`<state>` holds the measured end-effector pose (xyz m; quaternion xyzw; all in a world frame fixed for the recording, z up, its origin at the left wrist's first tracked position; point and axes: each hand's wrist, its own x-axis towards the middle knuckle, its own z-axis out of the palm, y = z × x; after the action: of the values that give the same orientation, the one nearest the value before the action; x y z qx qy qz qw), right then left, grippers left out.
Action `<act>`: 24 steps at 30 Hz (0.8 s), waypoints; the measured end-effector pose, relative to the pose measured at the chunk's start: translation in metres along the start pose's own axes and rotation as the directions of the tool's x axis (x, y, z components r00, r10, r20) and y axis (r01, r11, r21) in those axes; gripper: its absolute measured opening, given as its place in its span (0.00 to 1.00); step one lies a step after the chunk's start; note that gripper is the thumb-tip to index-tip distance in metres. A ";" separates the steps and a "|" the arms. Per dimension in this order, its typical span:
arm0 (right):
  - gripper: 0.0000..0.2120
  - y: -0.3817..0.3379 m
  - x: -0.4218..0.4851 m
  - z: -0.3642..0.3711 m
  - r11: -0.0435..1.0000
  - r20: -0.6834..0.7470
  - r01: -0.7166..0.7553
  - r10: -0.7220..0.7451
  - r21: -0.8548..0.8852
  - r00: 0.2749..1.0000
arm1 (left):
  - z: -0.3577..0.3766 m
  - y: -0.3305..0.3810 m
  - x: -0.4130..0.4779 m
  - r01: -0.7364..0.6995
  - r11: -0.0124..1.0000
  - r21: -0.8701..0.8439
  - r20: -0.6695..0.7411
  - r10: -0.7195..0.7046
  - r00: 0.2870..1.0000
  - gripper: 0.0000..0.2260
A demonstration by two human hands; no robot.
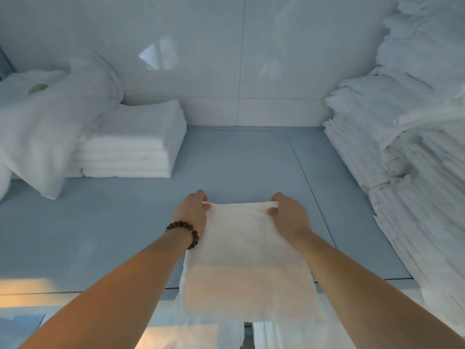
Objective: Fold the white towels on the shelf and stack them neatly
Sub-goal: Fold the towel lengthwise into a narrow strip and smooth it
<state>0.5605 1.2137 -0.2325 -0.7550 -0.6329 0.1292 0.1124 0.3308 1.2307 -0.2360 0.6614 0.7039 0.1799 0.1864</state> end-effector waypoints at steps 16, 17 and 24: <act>0.33 -0.044 -0.083 0.039 0.952 0.192 0.184 -0.138 -0.245 0.972 | 0.022 0.002 -0.076 -0.284 0.892 0.351 0.243 0.206 0.948 0.26; 0.33 -0.045 -0.079 0.039 0.949 0.190 0.189 -0.144 -0.251 0.971 | 0.023 0.002 -0.072 -0.281 0.892 0.353 0.237 0.206 0.950 0.26; 0.26 -0.052 -0.036 0.031 0.954 0.239 0.192 -0.136 -0.232 0.962 | 0.018 0.013 -0.030 -0.261 0.883 0.390 0.265 0.163 0.950 0.25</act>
<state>0.4956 1.1878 -0.2420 -0.6887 -0.7135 0.1205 -0.0451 0.3531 1.2018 -0.2441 0.7753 0.6232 -0.0324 0.0969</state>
